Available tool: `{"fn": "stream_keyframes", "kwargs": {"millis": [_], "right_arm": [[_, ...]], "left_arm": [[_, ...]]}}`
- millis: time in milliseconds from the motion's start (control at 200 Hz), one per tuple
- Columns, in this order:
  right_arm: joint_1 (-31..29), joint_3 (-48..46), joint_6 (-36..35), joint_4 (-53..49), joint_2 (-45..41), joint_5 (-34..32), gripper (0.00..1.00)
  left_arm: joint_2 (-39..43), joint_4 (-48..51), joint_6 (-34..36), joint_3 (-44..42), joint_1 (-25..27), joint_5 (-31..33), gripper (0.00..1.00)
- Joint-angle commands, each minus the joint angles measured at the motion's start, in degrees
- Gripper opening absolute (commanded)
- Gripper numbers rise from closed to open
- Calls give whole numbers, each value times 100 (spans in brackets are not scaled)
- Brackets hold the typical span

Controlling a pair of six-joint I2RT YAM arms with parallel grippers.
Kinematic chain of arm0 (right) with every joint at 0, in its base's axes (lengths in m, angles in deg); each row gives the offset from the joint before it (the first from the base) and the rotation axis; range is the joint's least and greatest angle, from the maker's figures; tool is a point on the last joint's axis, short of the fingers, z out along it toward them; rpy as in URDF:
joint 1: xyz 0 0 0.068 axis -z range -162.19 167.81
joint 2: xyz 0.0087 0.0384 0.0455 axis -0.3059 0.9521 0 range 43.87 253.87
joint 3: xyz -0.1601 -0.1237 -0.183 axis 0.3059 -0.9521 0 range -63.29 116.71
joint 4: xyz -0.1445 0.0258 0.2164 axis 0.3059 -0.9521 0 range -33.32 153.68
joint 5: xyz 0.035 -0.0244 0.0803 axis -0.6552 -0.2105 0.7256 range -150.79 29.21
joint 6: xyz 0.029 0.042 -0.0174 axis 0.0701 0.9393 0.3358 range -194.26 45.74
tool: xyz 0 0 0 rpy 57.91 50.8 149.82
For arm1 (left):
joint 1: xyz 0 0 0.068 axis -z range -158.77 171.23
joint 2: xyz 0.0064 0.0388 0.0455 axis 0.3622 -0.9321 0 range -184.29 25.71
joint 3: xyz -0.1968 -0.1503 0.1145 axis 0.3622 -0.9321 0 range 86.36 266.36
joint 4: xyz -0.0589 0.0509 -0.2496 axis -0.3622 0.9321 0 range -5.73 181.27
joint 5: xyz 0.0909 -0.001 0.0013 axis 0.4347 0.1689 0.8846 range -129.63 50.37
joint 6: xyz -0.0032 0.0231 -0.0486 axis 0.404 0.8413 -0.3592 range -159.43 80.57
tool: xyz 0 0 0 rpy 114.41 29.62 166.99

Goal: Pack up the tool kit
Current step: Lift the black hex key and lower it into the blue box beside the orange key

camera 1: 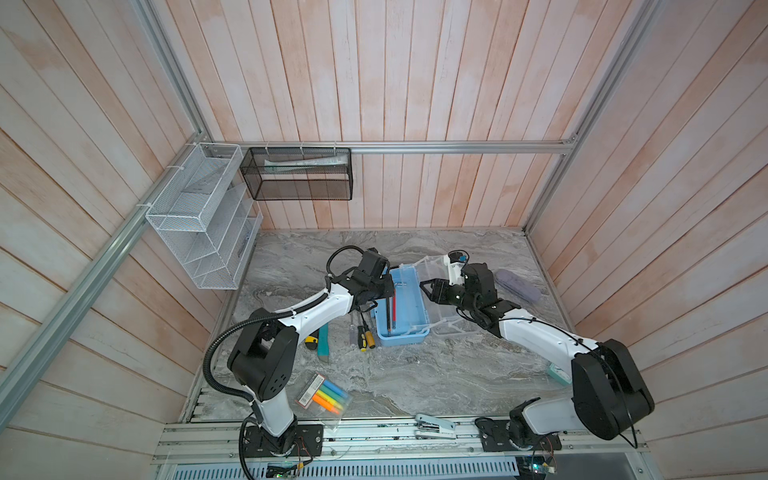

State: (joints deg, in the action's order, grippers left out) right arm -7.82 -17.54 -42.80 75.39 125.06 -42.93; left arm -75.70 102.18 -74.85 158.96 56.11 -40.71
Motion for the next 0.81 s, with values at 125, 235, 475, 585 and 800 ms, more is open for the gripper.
{"fn": "stream_keyframes", "kwargs": {"millis": [125, 235, 475, 585, 800], "right_arm": [[109, -154, -10, -99, -174, 14, 51], [122, -188, 0, -71, -173, 45, 51], [145, -225, -9, -57, -213, 52, 51], [155, -243, -17, -59, -235, 42, 51], [154, -287, 0, -33, -252, 59, 51]], "left_arm": [[-354, -274, -154, 255, 2, 55, 0], [-510, -280, -201, 312, 2, 53, 0], [-857, -234, -246, 457, 2, 65, 0], [-1000, -171, -246, 511, 0, 107, 0], [-1252, -75, -146, 674, -7, 108, 0]]}}
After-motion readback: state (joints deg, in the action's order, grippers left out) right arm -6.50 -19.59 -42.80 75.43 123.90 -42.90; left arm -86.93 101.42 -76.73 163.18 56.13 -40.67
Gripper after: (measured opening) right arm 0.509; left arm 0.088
